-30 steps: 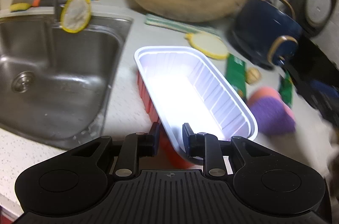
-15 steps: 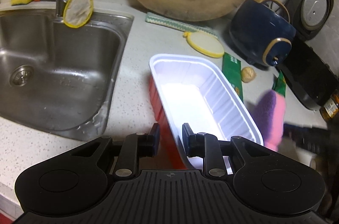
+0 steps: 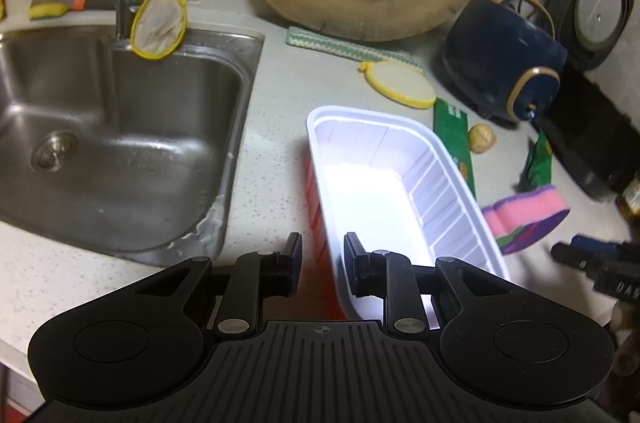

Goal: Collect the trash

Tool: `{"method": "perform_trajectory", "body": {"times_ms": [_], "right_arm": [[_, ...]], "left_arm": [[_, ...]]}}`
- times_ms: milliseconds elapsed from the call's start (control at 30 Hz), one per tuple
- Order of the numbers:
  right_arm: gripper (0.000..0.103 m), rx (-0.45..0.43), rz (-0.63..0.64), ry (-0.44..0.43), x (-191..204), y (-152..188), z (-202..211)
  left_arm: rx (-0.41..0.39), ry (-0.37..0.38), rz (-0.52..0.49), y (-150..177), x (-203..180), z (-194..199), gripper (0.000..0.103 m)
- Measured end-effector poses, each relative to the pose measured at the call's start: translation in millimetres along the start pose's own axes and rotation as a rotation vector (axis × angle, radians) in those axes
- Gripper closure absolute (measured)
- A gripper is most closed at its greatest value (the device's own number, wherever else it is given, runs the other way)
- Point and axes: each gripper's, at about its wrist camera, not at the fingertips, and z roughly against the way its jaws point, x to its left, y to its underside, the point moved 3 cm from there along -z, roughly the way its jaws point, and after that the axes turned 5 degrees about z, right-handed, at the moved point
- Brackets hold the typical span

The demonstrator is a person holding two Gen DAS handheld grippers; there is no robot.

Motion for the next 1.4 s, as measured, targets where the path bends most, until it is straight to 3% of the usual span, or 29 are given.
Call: {"method": "perform_trajectory", "body": {"times_ms": [333, 667, 900, 1000, 1067, 1133, 1233, 1300, 1400], "right_arm": [[0.050, 0.018, 0.054, 0.000, 8, 13, 3], [0.046, 0.004, 0.126, -0.012, 15, 16, 6], [0.046, 0.047, 0.167, -0.127, 47, 20, -5], [0.046, -0.002, 0.242, -0.189, 65, 13, 6], [0.045, -0.080, 0.297, -0.145, 67, 4, 17], [0.038, -0.156, 0.324, -0.071, 63, -11, 23], [0.038, -0.205, 0.265, 0.019, 44, -34, 16], [0.039, -0.196, 0.189, 0.050, 28, -46, 4], [0.056, -0.120, 0.091, 0.074, 7, -52, -16]], "left_arm": [[0.027, 0.005, 0.035, 3, -7, -28, 0.078], [0.073, 0.016, -0.026, 16, 6, 2, 0.086], [0.025, -0.009, 0.037, 16, 26, 15, 0.083], [0.025, -0.020, 0.043, 17, 26, 14, 0.081], [0.031, -0.017, 0.036, 17, 23, 12, 0.081], [0.032, -0.011, 0.028, 18, 19, 12, 0.081], [0.034, -0.006, 0.018, 19, 14, 11, 0.081], [0.037, -0.004, 0.014, 20, 11, 11, 0.081], [0.040, 0.000, 0.006, 22, 8, 12, 0.081]]}}
